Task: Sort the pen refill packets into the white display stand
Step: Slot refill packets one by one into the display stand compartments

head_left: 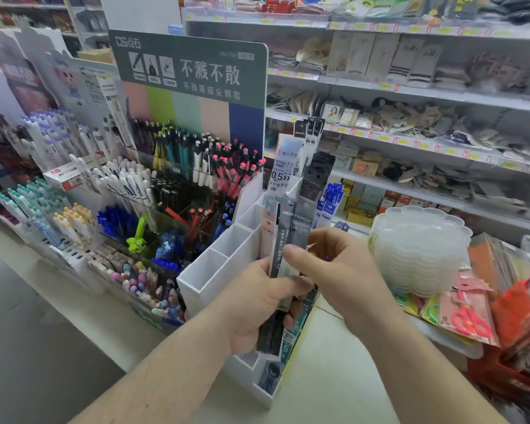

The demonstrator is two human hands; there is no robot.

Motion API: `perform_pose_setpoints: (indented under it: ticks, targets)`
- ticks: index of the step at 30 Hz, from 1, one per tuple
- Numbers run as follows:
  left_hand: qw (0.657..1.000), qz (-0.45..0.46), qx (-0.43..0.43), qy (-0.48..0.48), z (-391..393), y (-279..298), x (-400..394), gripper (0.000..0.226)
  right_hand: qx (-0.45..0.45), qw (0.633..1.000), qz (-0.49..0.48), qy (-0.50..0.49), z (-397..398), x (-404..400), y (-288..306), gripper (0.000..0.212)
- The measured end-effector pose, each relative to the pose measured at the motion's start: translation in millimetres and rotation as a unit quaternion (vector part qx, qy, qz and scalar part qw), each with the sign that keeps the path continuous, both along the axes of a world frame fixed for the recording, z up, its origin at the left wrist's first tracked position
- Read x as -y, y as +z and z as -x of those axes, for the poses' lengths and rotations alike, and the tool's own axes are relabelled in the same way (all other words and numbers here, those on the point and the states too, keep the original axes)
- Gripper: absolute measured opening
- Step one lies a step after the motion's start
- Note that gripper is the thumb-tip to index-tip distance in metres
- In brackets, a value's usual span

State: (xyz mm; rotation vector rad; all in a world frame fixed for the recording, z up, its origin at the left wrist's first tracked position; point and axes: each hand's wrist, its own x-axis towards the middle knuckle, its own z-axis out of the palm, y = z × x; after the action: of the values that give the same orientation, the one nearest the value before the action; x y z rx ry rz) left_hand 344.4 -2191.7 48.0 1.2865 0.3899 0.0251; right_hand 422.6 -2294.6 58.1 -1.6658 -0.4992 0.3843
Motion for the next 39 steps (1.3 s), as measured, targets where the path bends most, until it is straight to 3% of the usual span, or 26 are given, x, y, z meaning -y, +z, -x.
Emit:
perform_pose_setpoints:
  ticks: [4, 7, 11, 18, 25, 31, 35, 39]
  targets:
    - [0.999, -0.013, -0.002, -0.029, -3.3, -5.9, 7.7, 0.014, -0.031, 0.999, -0.023, 0.007, 3.7, 9.1, -4.2, 0.008]
    - [0.997, 0.07, -0.005, -0.024, -4.2, -6.1, 9.0, 0.022, -0.015, 0.999, -0.029, -0.039, 1.1, 20.3, -7.8, 0.015]
    - [0.992, 0.122, 0.002, -0.042, -7.4, -11.4, 10.0, 0.027, -0.134, 0.981, -0.115, -0.085, -3.9, 33.6, -11.9, 0.025]
    - [0.994, 0.107, -0.021, -0.008, -10.1, -23.8, 12.2, 0.018, -0.228, 0.957, -0.15, -0.098, -10.0, 48.2, -22.4, 0.025]
    - [0.987, 0.149, -0.055, 0.023, -18.5, -28.3, 13.9, 0.025, -0.258, 0.947, -0.171, -0.085, 1.5, 46.9, -20.4, 0.026]
    - [0.964, 0.258, -0.056, -0.013, -17.2, -29.3, 9.8, 0.036, -0.247, 0.952, -0.153, -0.092, 0.4, 45.7, -26.4, 0.021]
    - [0.982, 0.181, -0.057, 0.02, -15.2, -33.7, 10.8, 0.024, -0.226, 0.958, -0.154, -0.088, -4.0, 43.3, -30.6, 0.021]
    - [0.992, 0.115, -0.05, -0.007, -12.8, -37.6, 10.8, 0.036, -0.221, 0.96, -0.154, -0.073, -5.8, 42.3, -31.6, 0.022]
